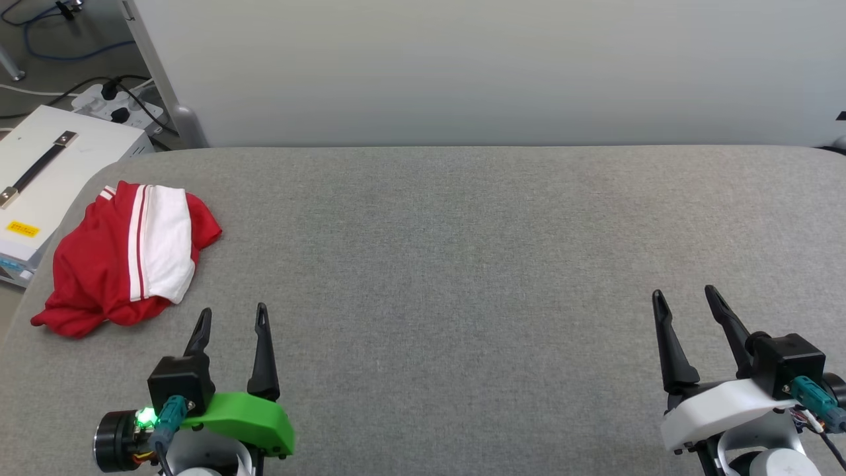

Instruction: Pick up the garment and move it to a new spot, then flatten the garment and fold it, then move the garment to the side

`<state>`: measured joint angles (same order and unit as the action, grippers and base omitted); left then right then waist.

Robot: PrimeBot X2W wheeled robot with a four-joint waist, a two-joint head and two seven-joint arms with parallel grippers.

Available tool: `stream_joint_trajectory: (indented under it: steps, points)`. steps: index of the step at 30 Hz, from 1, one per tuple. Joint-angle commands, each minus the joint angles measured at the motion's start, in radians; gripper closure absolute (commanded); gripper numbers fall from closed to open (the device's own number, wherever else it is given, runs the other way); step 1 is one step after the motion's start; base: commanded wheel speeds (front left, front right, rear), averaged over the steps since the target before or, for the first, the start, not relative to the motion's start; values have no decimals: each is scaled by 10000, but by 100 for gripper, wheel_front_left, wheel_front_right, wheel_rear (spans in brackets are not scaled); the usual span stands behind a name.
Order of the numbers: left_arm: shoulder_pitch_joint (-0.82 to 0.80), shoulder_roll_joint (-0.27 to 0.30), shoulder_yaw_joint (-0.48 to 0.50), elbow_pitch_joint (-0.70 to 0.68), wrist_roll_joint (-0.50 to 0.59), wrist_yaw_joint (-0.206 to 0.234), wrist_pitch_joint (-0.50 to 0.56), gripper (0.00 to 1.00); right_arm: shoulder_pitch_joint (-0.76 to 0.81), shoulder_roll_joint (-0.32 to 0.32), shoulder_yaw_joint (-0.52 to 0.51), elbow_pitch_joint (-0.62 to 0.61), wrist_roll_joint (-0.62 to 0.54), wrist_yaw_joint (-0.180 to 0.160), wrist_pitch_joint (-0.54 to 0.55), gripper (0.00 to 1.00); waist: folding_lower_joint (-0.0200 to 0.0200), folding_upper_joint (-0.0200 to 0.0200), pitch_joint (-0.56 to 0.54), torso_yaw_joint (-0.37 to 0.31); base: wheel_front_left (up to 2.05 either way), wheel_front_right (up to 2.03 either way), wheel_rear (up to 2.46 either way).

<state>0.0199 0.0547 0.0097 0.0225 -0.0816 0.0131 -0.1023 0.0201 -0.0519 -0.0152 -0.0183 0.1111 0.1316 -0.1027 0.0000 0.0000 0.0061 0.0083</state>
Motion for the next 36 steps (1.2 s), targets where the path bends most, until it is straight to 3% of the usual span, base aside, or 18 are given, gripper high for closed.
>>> stream_joint_trajectory:
  steps: [1,24,36]
  points:
    - [52,-20,55,36,-62,60,-109,0,125,6,26,49,118,-4,-124,0,0,0,0,4,0,0,0]
    - [63,-28,99,428,-356,99,-582,0,263,9,-8,259,366,-6,-591,0,0,0,68,94,0,0,0]
    - [-160,-32,312,525,-690,227,-834,0,231,11,244,121,326,-7,-840,0,0,0,364,950,0,0,0]
